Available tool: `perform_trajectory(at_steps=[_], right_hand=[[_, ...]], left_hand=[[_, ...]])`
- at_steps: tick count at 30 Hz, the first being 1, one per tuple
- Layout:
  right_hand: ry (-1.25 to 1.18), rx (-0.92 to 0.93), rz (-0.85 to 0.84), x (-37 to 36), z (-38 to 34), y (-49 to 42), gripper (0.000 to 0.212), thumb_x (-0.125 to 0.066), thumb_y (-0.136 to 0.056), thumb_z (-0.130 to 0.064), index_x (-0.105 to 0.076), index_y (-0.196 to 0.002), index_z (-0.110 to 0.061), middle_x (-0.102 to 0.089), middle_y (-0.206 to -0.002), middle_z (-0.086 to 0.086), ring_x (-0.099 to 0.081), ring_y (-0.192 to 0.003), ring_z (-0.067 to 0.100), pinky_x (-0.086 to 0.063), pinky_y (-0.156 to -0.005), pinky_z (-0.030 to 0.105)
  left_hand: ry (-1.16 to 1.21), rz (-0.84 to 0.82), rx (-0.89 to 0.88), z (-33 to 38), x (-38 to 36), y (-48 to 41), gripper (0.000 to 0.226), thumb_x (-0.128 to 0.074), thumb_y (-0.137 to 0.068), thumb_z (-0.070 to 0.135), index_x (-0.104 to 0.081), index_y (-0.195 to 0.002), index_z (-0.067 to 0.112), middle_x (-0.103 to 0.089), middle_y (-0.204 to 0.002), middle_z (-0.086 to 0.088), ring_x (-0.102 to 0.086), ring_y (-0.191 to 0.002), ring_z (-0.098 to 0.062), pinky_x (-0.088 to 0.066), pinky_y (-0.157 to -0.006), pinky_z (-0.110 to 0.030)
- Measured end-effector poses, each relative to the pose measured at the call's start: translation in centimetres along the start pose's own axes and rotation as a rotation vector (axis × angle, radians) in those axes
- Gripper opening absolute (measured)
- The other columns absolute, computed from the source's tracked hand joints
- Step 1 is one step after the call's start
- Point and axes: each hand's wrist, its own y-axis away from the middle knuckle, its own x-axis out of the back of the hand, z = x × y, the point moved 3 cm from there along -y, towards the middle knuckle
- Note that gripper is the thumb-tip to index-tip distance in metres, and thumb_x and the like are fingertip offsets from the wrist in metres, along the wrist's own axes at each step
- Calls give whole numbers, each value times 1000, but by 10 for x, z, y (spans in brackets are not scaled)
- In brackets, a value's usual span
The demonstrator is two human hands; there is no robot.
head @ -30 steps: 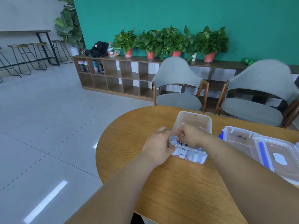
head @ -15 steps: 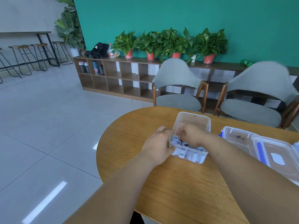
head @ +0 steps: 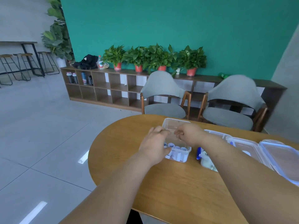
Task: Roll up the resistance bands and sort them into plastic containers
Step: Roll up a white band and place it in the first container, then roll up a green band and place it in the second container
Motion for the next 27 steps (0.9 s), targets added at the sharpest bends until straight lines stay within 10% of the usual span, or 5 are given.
perform_trajectory(at_steps=[27], right_hand=[[-26,-413,105,40,199,268,28,-53,-105,-30,-71,-126,-36,-71,-121,-11,-65,-113,15,-53,-94,32]], left_hand=[[85,-253,-399,255,-94,10,63,-74,-93,44,-52,-150,27,-48,-147,9,-38,-142,-18,-41,-114,-39]])
